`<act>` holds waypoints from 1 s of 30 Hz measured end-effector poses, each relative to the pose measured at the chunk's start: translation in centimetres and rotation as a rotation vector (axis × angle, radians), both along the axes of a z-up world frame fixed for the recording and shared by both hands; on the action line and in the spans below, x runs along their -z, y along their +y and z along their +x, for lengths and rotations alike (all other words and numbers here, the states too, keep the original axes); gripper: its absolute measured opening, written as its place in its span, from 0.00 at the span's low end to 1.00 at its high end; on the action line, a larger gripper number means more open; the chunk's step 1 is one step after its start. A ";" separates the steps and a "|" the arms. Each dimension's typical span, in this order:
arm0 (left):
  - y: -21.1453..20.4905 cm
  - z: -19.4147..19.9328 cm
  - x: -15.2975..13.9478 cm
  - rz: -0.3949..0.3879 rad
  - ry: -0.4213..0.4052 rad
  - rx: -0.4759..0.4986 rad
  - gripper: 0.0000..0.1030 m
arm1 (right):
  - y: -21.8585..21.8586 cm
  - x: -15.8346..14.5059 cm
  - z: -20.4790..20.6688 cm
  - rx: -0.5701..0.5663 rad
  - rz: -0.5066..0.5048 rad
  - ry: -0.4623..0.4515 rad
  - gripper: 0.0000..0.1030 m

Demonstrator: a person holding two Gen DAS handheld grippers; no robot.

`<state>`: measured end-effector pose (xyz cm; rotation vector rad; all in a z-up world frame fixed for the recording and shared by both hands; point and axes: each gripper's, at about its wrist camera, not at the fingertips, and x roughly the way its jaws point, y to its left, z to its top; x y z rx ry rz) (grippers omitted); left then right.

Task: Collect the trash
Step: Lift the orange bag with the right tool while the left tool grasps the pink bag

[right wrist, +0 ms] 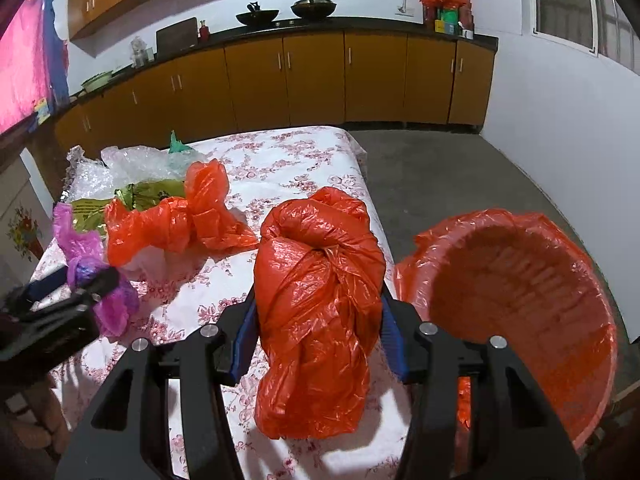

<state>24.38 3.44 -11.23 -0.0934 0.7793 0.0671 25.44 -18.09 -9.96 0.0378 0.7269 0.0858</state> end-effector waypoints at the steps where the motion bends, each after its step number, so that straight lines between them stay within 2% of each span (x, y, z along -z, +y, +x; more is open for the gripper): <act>1: 0.3 0.1 0.2 -0.020 0.007 0.002 0.71 | 0.0 -0.1 -0.1 -0.001 0.002 -0.003 0.52; 3: 0.8 0.1 0.4 -0.059 0.009 0.007 0.64 | 0.0 -0.2 -0.2 -0.005 0.003 -0.008 0.52; 6: 1.5 -0.2 0.2 -0.074 -0.008 0.013 0.56 | 0.0 -0.4 -0.7 -0.008 0.005 -0.014 0.52; 10: 2.4 -1.2 0.0 -0.081 -0.023 0.019 0.51 | -0.2 -0.6 -1.3 -0.008 0.015 -0.016 0.52; 22: 4.9 -4.2 -2.3 -0.055 -0.081 0.021 0.49 | -0.6 -2.3 -3.1 -0.014 0.031 -0.054 0.52; 30: 3.6 -5.4 -5.8 -0.064 -0.146 0.081 0.49 | -2.2 -5.0 -5.1 0.007 0.056 -0.123 0.52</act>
